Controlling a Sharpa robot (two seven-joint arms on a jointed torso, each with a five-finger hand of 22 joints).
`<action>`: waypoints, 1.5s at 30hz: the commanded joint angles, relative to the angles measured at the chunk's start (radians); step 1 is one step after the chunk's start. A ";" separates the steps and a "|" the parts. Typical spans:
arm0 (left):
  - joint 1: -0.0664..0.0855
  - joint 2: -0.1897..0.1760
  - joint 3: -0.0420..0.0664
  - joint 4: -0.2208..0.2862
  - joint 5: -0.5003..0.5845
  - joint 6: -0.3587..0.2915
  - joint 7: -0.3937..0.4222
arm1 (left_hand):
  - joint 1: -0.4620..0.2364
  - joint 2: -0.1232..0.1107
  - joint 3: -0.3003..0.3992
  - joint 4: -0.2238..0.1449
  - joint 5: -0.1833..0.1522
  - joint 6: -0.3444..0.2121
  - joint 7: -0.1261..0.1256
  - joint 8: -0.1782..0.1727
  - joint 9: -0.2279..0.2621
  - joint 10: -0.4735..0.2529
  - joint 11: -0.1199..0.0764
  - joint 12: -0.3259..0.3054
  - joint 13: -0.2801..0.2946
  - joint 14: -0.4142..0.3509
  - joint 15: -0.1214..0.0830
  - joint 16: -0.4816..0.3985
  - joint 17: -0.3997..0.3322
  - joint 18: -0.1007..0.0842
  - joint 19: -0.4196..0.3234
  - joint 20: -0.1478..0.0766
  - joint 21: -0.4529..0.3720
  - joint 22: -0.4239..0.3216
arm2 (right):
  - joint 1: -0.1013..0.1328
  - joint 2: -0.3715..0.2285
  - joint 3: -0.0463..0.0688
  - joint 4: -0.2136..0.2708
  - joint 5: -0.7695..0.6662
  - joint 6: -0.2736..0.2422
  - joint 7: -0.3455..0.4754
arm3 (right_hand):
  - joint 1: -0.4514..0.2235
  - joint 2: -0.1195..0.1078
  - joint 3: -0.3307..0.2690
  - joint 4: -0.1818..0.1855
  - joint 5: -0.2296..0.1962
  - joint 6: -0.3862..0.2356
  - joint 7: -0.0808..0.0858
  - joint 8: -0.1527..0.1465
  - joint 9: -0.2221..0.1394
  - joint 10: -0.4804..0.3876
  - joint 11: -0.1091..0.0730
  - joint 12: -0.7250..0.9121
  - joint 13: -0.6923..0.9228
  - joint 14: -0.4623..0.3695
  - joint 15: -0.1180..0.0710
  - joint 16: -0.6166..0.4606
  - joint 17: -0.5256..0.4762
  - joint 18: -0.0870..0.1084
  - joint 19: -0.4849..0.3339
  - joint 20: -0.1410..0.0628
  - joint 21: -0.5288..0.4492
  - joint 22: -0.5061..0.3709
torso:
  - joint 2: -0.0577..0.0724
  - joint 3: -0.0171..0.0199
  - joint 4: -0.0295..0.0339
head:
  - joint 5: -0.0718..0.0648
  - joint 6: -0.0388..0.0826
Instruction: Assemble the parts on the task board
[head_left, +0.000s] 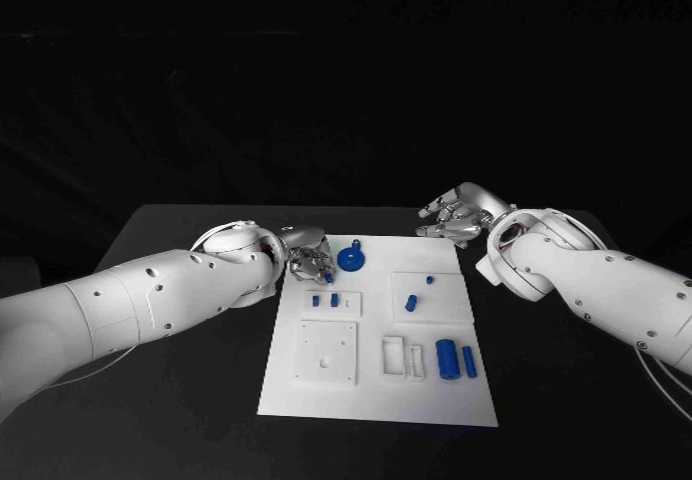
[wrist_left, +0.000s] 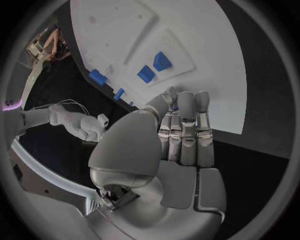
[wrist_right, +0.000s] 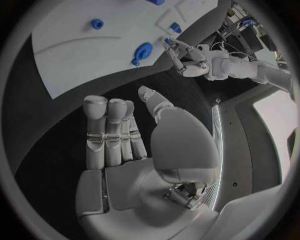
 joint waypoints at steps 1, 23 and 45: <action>0.000 0.003 0.000 0.001 -0.004 0.019 -0.002 | 0.007 -0.004 0.005 0.001 -0.003 0.004 0.005 0.003 0.001 -0.007 -0.001 -0.004 -0.001 -0.001 -0.003 0.007 0.001 0.000 0.002 -0.004 -0.002 0.021 | 0.000 0.001 0.000 0.000 -0.002 0.002 0.008 | -0.009 0.002 0.002 0.001 0.005 0.008 -0.001 -0.005 -0.001 0.005 -0.002 0.004 -0.001 0.006 -0.002 -0.004 -0.002 0.008 0.029 -0.005 -0.004 0.069 | 0.001 0.0007 -0.0001 | 0.000 -0.001; 0.000 0.010 -0.009 -0.005 -0.002 0.040 -0.007 | 0.009 -0.004 0.005 -0.002 -0.007 0.001 0.006 0.003 0.001 -0.012 0.001 -0.004 -0.001 -0.005 -0.002 0.005 0.000 0.002 -0.002 -0.003 -0.001 0.020 | 0.000 0.001 0.000 0.000 -0.002 0.003 0.008 | -0.008 0.002 0.002 0.001 0.006 0.007 -0.001 -0.005 -0.001 0.006 -0.002 0.005 -0.003 0.007 -0.002 -0.004 -0.002 0.008 0.030 -0.006 -0.004 0.069 | 0.001 0.0004 -0.0004 | 0.001 -0.002; 0.000 0.018 -0.027 -0.025 -0.015 0.009 -0.022 | 0.010 -0.023 0.013 -0.002 -0.015 -0.062 0.014 0.000 -0.003 -0.047 0.015 -0.004 -0.001 -0.032 0.009 0.018 0.000 0.004 -0.021 0.008 0.003 0.021 | 0.000 -0.002 0.000 -0.001 -0.002 0.002 0.008 | -0.008 0.002 0.002 0.001 0.006 0.007 -0.001 -0.005 -0.001 0.006 -0.002 0.005 -0.003 0.007 -0.002 -0.004 -0.002 0.008 0.030 -0.006 -0.004 0.069 | 0.000 0.0005 -0.0004 | -0.002 -0.004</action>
